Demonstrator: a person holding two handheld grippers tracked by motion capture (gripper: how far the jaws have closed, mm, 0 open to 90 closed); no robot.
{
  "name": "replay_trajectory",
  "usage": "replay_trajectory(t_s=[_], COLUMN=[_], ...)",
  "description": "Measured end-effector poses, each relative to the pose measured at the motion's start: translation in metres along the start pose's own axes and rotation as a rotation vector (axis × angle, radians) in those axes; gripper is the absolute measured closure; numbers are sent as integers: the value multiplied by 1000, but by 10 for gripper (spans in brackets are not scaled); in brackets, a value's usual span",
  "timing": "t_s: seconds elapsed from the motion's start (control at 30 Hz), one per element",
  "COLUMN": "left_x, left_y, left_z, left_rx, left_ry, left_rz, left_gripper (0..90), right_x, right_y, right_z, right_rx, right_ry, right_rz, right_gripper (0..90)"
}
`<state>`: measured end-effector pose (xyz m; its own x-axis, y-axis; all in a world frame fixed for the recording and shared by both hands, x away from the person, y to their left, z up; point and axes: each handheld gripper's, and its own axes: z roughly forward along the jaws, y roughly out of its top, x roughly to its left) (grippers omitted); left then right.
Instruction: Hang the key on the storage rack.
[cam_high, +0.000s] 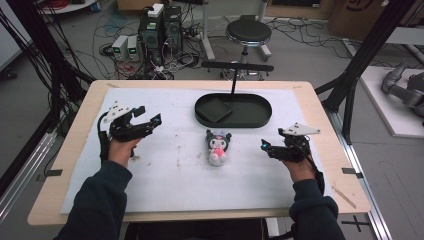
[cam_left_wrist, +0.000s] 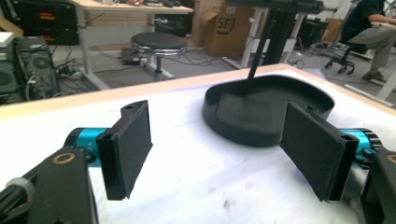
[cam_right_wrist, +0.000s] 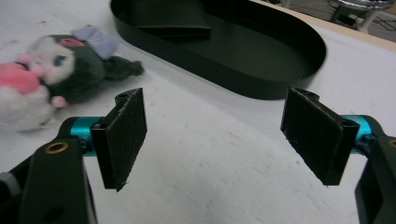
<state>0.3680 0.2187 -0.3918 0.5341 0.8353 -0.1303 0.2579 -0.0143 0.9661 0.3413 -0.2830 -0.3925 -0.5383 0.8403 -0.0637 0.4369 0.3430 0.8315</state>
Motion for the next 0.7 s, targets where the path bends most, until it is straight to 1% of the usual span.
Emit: replay_trajectory(t_s=[0.03, 0.1, 0.17, 0.27, 0.37, 0.43, 0.47, 0.57, 0.6, 0.67, 0.7], left_x=[1, 2, 1, -1, 0, 3, 4, 8, 9, 11, 11], left_y=[-4, -9, -13, -19, -25, -27, -28, -29, -29, -30, -31], left_z=[-3, -8, -11, -13, -18, -20, -21, -24, -24, -25, -25], left_rx=[2, 10, 28, 59, 72, 73, 71, 61, 62, 66, 70], left_ry=[10, 14, 28, 36, 46, 49, 50, 55, 56, 54, 52], left_rz=[6, 6, 29, 62, 81, 73, 67, 44, 42, 38, 33], left_gripper=[242, 241, 240, 240, 240, 240, 240, 245, 247, 249, 250], right_x=[4, 12, 20, 32, 46, 56, 61, 79, 85, 96, 100], right_y=[2, 6, 10, 16, 24, 31, 35, 44, 46, 50, 51], right_z=[1, 4, 8, 15, 22, 28, 32, 47, 52, 63, 69], right_rx=[-3, -6, -7, -1, -20, -26, -22, 4, 15, 47, 64], right_ry=[10, 18, 21, 25, 49, 55, 63, 67, 73, 79, 88], right_rz=[-3, -15, -19, -30, -22, -31, -23, -28, -26, -13, 9], right_gripper=[220, 215, 211, 210, 210, 209, 209, 209, 209, 209, 209])
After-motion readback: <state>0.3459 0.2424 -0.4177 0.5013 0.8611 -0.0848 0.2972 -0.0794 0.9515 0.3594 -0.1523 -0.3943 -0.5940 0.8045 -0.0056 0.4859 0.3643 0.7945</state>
